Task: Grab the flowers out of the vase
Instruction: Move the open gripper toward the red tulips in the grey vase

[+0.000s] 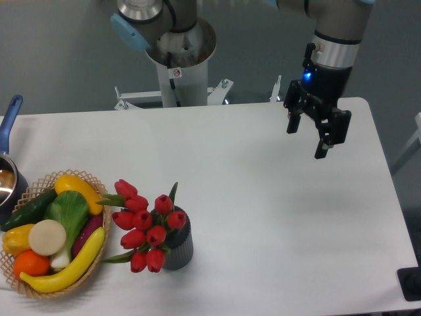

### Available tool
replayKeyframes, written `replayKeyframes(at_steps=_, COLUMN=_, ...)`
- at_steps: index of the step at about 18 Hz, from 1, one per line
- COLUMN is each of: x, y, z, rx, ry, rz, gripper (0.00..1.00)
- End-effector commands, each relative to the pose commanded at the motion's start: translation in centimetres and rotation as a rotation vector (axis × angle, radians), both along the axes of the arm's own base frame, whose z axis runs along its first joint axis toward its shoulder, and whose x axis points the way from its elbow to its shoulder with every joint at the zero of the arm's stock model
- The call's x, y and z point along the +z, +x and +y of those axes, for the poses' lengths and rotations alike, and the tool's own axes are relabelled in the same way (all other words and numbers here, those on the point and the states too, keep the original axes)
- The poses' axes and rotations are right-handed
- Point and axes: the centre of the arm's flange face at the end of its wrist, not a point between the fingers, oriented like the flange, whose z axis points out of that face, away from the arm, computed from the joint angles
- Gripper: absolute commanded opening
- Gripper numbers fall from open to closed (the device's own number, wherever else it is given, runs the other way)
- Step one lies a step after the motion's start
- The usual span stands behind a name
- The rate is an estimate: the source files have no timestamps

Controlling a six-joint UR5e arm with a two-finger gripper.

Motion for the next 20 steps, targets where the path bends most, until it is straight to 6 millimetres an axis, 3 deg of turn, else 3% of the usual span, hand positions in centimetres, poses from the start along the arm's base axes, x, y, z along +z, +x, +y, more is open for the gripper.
replayKeyframes(at_steps=5, x=-0.7, y=0.4, z=0.3, rx=-0.002, ry=0.042, rz=-0.041, gripper=1.0)
replayKeyframes(at_steps=10, x=-3.6, y=2.5, z=0.7, rx=0.083, ry=0.169, rz=-0.192, gripper=1.0)
replayKeyframes(at_steps=14, x=-4.5, y=3.7, z=1.3, rx=0.158, ry=0.236, rz=-0.215, gripper=1.0)
replayKeyframes(at_steps=17, x=-4.2, y=4.5, z=2.1, rx=0.26, ry=0.274, rz=-0.313, gripper=1.0)
replayKeyframes(at_steps=20, x=-4.7, y=6.1, z=4.3, rx=0.302, ry=0.28, rz=-0.411, gripper=1.0)
